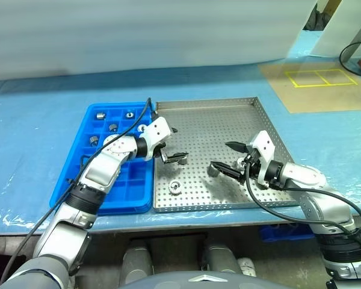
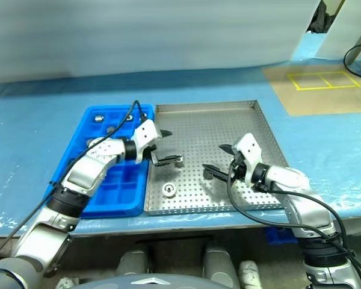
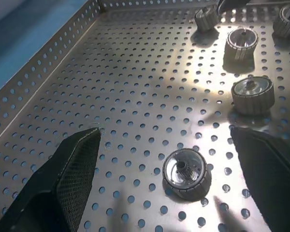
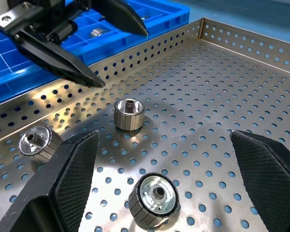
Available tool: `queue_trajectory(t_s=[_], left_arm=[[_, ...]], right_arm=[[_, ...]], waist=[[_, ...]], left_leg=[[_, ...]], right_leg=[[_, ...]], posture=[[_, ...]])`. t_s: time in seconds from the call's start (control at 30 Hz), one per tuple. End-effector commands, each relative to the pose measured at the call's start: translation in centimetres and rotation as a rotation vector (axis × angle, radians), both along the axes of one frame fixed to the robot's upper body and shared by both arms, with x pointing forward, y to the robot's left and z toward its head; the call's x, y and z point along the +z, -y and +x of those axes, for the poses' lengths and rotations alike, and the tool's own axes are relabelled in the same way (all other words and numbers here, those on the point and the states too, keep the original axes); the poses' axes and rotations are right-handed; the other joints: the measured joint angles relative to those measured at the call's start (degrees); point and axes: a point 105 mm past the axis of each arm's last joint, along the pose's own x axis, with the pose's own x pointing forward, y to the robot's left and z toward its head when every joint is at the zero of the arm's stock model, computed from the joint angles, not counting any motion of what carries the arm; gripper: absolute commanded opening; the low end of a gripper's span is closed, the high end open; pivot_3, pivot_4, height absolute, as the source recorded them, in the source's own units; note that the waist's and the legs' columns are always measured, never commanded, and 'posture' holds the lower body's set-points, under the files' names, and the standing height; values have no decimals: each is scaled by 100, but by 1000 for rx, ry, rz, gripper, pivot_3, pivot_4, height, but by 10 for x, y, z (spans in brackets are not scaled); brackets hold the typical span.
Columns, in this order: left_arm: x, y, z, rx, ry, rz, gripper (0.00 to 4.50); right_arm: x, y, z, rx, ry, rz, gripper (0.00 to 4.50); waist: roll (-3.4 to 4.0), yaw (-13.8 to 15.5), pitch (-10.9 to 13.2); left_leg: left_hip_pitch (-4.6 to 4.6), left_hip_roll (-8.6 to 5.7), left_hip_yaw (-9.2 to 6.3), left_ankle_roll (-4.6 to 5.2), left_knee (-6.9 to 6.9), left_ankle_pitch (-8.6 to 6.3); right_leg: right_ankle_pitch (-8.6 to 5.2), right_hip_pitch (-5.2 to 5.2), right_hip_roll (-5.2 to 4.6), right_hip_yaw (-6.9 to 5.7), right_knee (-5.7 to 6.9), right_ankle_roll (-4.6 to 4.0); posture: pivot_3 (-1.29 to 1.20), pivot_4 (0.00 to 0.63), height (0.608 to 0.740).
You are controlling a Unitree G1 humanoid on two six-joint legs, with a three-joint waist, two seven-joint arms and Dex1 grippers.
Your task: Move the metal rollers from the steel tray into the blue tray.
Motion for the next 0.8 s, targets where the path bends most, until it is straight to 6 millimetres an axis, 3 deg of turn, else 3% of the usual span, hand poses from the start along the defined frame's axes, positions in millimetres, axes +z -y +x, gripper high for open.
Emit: queue_trajectory(t_s=[0.03,0.2,0.8], left_arm=[[-3,0,7,-11,-9,89,4500],[8,15,14,-44,-61,61,4500],[-8,24,20,-118,-70,266,4500]], right_arm=[[14,-7,-3,32,55,2,4457],[14,-8,-5,28,49,1,4457],[13,-9,-7,15,39,1,4457]], waist=[[0,0,0],[0,25,0],[-1,9,0]], left_leg=[[0,-1,1,0,0,0],[-2,-1,2,0,0,0],[-4,0,9,7,-1,0]], right_leg=[[0,0,0,1,0,0],[0,-1,-1,1,-1,0],[0,0,-3,3,-5,-1]], posture=[[-227,150,740],[-230,150,740],[-254,150,740]])
